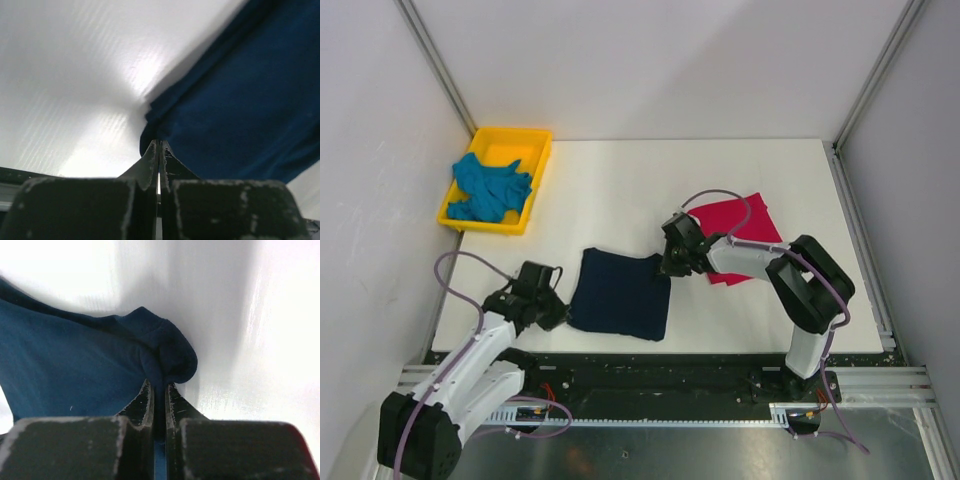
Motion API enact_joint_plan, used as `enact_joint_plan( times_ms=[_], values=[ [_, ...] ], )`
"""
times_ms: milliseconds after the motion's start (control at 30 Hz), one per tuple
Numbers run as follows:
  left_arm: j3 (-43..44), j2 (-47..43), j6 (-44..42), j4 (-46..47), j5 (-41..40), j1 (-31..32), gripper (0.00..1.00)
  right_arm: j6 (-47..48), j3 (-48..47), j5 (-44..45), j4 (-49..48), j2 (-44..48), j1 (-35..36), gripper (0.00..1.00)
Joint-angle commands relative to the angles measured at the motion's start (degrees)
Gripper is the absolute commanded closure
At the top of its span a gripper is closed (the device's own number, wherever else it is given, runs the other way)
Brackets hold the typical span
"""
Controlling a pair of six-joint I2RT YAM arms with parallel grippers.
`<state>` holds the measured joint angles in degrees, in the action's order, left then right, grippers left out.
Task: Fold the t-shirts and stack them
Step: Put the neatly folded tshirt into the corner of the board with both arms
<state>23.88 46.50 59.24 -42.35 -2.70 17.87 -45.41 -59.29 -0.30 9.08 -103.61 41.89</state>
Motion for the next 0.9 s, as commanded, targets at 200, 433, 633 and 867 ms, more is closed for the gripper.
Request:
enact_joint_plan(
  times_ms=[200,433,633,867],
  values=[
    [12.4,0.3,-12.9,0.3,9.6,0.3,1.00,4.1,-9.5,11.1,12.5,3.8,1.5,1.00],
    [15.9,2.0,-15.4,0.5,11.8,0.7,1.00,5.5,-12.6,12.0,14.8,4.8,1.6,1.00],
    [16.0,2.2,-15.2,0.5,12.6,0.7,1.00,5.6,-14.4,12.3,15.6,4.3,1.7,1.00],
    [16.1,1.4,-14.8,0.6,11.9,0.7,1.00,5.2,-16.6,12.0,16.8,3.2,2.4,1.00]
  ],
)
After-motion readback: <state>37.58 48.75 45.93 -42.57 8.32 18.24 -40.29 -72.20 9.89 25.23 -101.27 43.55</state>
